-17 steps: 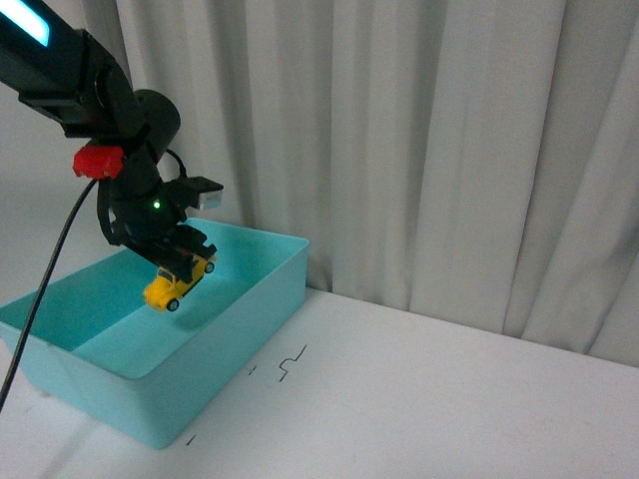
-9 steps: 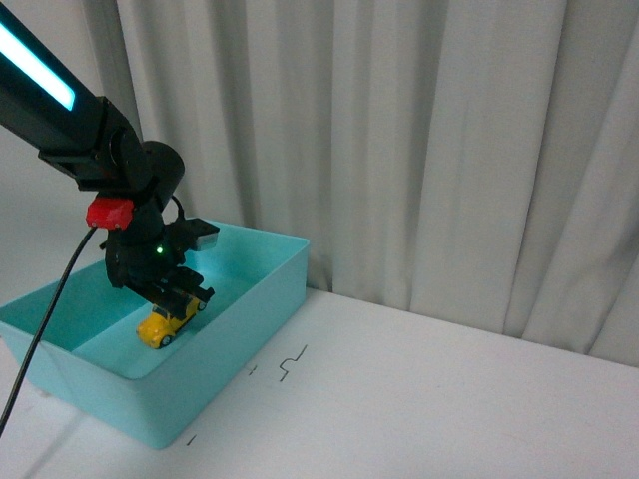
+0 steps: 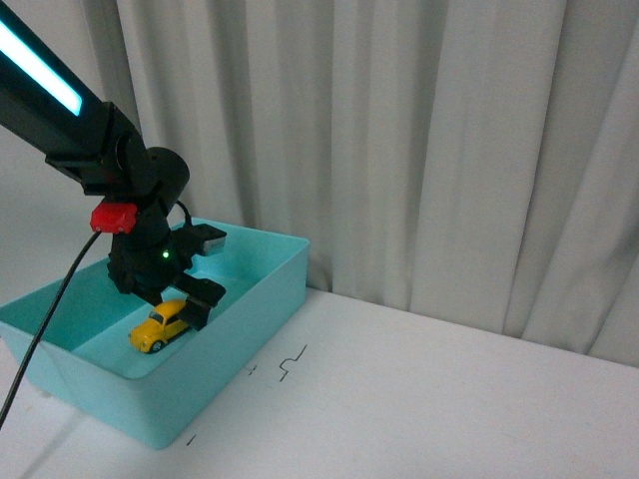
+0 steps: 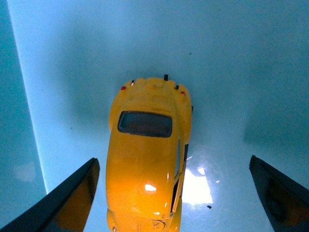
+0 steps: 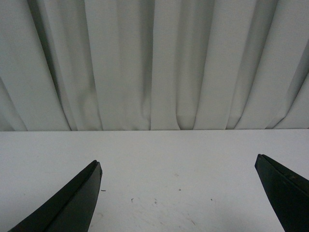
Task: Wind up and store yellow beetle toy
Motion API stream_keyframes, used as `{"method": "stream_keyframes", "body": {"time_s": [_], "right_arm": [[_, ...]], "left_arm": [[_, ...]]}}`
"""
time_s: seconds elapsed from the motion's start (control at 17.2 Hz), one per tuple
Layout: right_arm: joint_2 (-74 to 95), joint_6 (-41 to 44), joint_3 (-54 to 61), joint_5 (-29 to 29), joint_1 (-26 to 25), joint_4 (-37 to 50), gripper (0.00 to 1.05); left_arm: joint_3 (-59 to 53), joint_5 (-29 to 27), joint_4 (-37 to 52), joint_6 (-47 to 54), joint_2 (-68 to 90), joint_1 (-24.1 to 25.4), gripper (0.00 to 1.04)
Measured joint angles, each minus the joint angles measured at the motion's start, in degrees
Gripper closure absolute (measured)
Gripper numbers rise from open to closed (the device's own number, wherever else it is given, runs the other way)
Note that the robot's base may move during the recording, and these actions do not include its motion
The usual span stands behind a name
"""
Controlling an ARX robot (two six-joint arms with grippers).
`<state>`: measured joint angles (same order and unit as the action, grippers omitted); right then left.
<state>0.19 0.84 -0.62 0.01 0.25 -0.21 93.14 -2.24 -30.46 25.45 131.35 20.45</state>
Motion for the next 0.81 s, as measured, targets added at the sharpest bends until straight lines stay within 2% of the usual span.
{"method": "stream_keyframes", "body": {"time_s": [0.06,0.35,0.58,0.7,0.76,0.81], "right_arm": [[0.00,0.00,0.00,0.00,0.00,0.00,0.07],[0.00,0.00,0.00,0.00,0.00,0.00,0.07],[0.00,0.00,0.00,0.00,0.00,0.00,0.07],[0.00,0.00,0.00,0.00,0.00,0.00,0.07],[0.00,0.00,0.00,0.00,0.00,0.02,0.07],[0.00,0.00,0.00,0.00,0.00,-0.04,0.07]], "left_arm": [[0.00,2.29,1.38,0.00,-1.25,-0.02,0.07],[-4.52,13.00,10.64,0.33,-17.75,0.20,0.07],[-18.67,20.81,19.65,-1.36,-32.00,0.33,0.07],[-28.28,23.96,24.92,-1.99,-43.08,-1.16,0.08],[-37.66,19.52,42.86,-8.17,-50.10,-3.91,0.20],[-47.54,15.65,53.99,-14.67,-58.45,-7.61,0.32]]}}
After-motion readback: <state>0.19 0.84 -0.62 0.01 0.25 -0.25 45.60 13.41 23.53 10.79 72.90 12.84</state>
